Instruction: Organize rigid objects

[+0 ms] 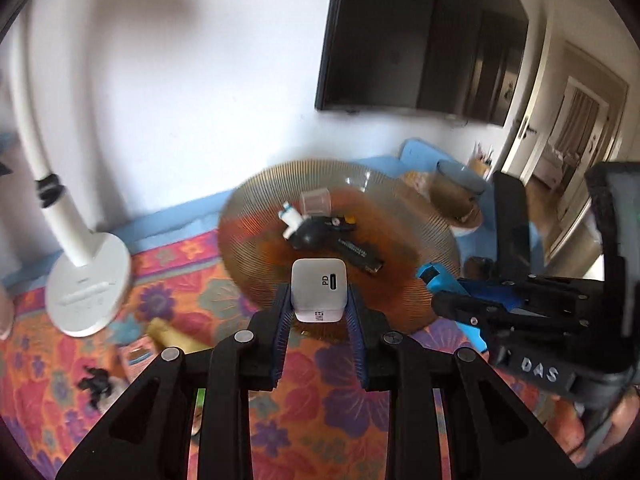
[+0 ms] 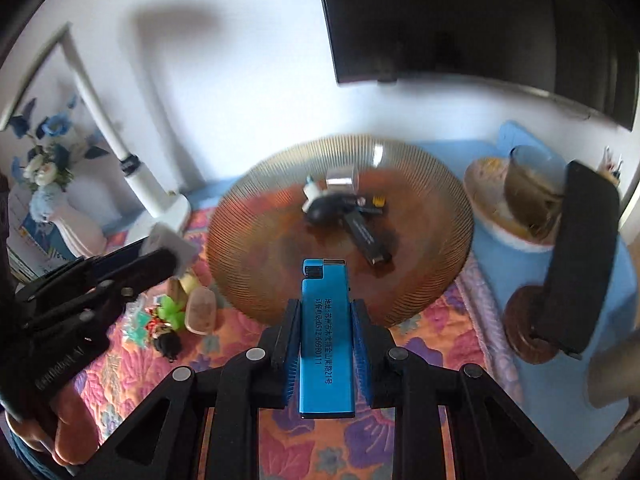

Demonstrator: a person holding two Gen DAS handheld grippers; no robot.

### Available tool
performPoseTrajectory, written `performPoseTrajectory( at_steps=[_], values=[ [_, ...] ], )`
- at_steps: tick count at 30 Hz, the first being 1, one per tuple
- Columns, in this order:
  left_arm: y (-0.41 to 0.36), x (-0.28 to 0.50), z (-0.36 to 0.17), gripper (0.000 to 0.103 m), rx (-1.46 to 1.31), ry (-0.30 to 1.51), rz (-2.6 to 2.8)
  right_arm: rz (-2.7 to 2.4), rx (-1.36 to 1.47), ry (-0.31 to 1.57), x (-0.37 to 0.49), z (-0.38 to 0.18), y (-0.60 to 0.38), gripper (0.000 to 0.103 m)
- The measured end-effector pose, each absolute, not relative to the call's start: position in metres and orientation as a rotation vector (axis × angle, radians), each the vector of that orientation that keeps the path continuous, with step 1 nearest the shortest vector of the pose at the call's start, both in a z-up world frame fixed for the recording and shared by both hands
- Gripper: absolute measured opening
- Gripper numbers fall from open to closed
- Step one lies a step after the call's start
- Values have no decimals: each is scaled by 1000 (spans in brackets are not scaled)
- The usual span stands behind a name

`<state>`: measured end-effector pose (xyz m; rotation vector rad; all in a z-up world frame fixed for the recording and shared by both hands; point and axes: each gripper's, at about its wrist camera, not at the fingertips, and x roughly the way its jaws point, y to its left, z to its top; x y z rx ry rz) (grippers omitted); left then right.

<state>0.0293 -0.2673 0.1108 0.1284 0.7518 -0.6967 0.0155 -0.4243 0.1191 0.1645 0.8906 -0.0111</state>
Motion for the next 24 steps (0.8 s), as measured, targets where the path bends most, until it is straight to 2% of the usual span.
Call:
performPoseTrajectory(
  at_steps=[6,7,9,19,20,22,24],
  values=[
    [-283,46,93,26,128,807,-702,-20,148,957,37,108,-431,23],
    [-282,48,95,37,108,816,-715,-20,166,961,39,107,-434,24],
    [-277,49,100,42,86,804,-698,-22,192,950,42,109,-439,25],
    [-206,31,123,42,16,740,-630,-23,160,855,16,124,-440,25],
    [-200,28,122,42,17,738,-626,-16,156,851,6,124,-439,27],
    [-189,22,121,42,9,735,-618,0,150,853,-19,118,-437,48],
    [-177,15,118,42,-8,733,-606,-16,155,858,-44,100,-436,53]
  ],
)
